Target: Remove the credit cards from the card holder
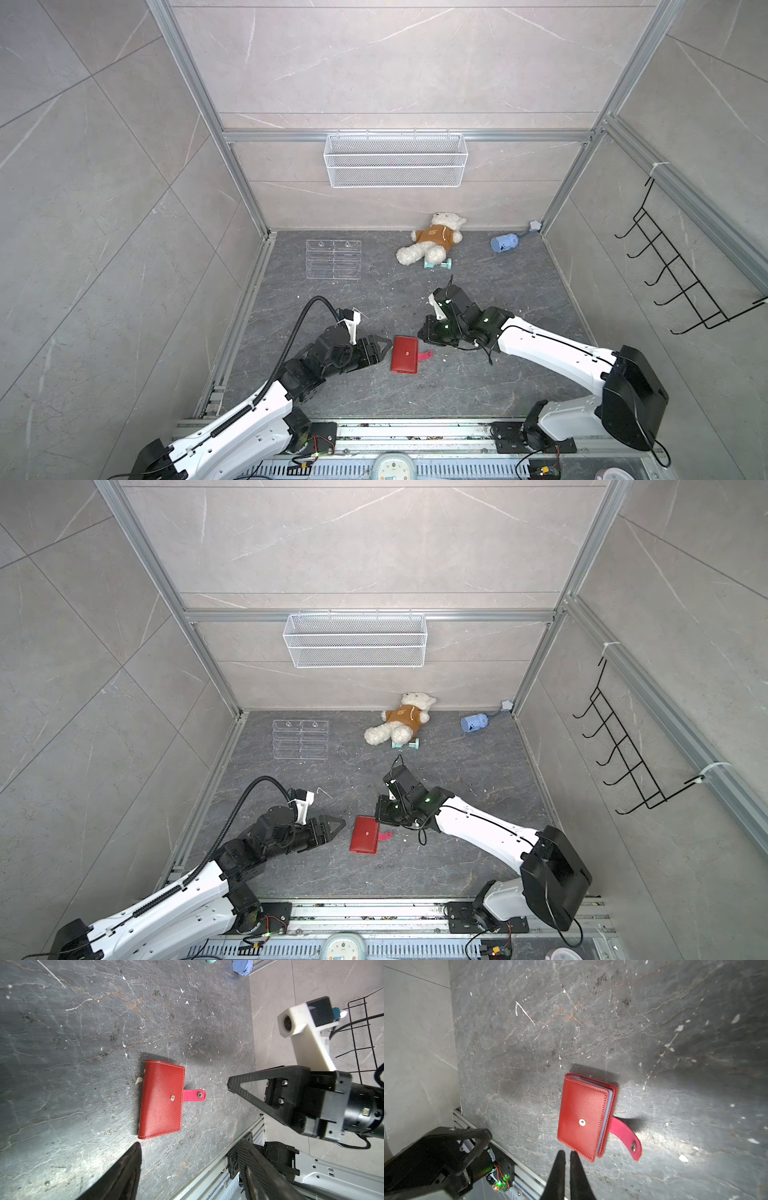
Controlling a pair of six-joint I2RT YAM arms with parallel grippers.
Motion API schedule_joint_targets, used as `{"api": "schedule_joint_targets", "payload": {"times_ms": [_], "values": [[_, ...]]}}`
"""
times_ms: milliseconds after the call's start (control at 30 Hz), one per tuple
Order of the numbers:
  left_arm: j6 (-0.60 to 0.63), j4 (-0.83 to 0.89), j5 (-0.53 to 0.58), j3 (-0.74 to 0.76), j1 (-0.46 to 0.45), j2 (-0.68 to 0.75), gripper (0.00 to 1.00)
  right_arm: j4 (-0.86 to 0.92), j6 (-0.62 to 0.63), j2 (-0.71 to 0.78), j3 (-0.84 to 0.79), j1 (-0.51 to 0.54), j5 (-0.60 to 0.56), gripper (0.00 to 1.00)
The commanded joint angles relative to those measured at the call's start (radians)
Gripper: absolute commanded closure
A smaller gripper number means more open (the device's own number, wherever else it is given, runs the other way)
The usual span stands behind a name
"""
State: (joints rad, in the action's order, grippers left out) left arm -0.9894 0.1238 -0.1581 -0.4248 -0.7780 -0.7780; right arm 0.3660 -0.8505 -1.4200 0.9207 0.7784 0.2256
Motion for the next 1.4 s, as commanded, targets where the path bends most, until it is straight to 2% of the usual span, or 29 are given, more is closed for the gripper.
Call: {"api": "schedule_joint_targets", "payload": {"times_ms": [0, 133, 233, 367, 433, 967, 1367], "values": [[-0.025, -0.078, -0.022, 0.015, 0.008, -0.027, 0.27, -0.089, -0.020, -0.050, -0.060, 0.001, 0.029, 0.92], [-0.058, -0.127, -0.051, 0.030, 0.009, -0.092, 0.33, -0.142, -0.017, -0.098, -0.104, -0.002, 0.030, 0.94], [-0.077, -0.163, -0.056, 0.042, 0.011, -0.136, 0.41, -0.172, -0.008, -0.138, -0.117, -0.004, 0.043, 0.95], [-0.112, -0.162, -0.021, 0.055, 0.023, -0.195, 0.64, -0.198, 0.002, -0.189, -0.129, -0.009, 0.048, 0.95], [-0.121, -0.186, -0.030, 0.065, 0.031, -0.225, 0.70, -0.212, 0.005, -0.205, -0.137, -0.013, 0.052, 0.95], [-0.124, -0.344, -0.100, 0.050, 0.033, -0.471, 0.79, -0.274, 0.008, -0.201, -0.148, -0.016, 0.102, 0.88], [-0.121, -0.387, -0.147, 0.034, 0.032, -0.525, 0.82, -0.265, 0.021, -0.157, -0.123, -0.016, 0.130, 0.82]]}}
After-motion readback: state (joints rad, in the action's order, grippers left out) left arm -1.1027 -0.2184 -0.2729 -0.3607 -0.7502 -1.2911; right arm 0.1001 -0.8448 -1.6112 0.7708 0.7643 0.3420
